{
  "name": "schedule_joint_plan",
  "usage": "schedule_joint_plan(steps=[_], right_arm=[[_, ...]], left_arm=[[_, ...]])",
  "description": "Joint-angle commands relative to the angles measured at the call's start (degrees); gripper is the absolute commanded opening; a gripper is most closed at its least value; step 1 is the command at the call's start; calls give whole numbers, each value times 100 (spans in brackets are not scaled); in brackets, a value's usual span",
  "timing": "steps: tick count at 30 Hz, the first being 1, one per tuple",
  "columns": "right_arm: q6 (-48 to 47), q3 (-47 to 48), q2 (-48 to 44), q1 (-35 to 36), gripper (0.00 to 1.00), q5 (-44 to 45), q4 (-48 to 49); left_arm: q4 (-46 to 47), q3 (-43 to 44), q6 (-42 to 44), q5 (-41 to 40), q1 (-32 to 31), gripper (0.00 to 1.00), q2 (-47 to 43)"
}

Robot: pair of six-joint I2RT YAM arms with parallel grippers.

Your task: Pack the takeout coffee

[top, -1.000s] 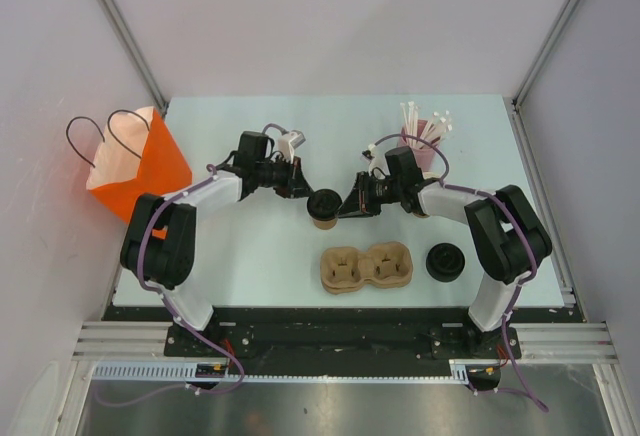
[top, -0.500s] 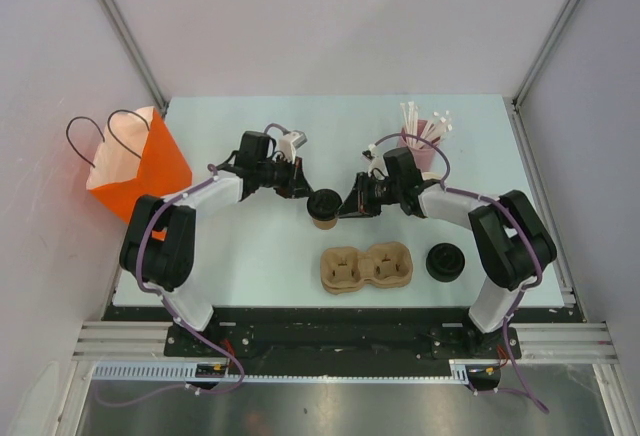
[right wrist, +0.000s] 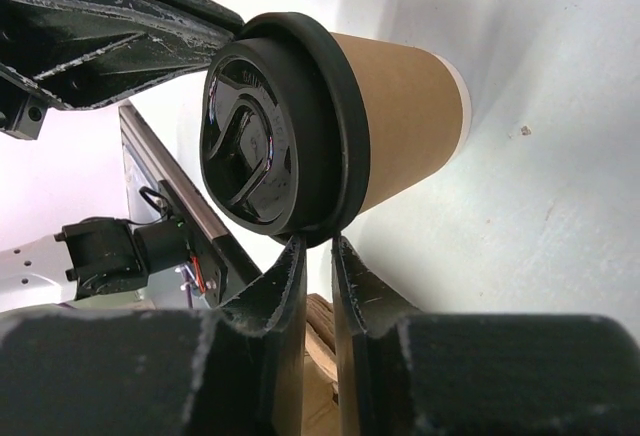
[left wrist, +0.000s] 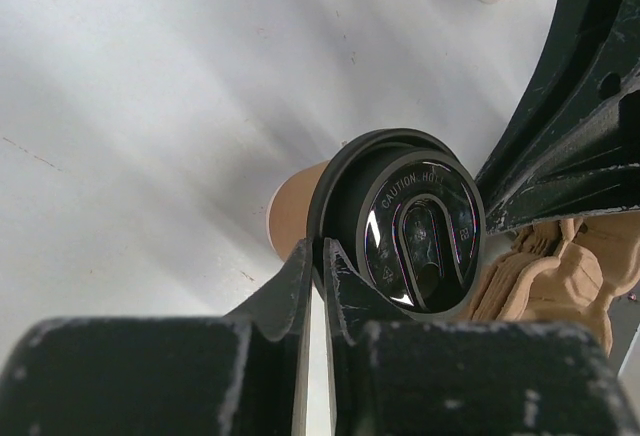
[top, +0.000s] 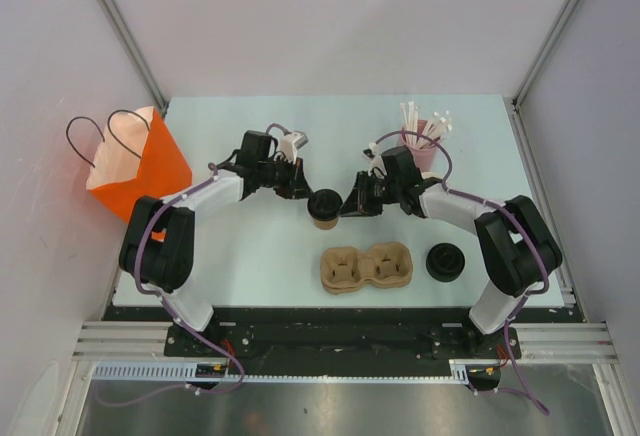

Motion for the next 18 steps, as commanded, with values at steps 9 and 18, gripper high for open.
schedule_joint_plan(steps=[9,18], right_arm=[[-465,163,-358,-109,29,907,-405],[-343,172,-279,-206,22,864,-257]], left_arm=[[-685,115,96,93,-218,11,-69],[-685,36,70,146,-218,11,-69]])
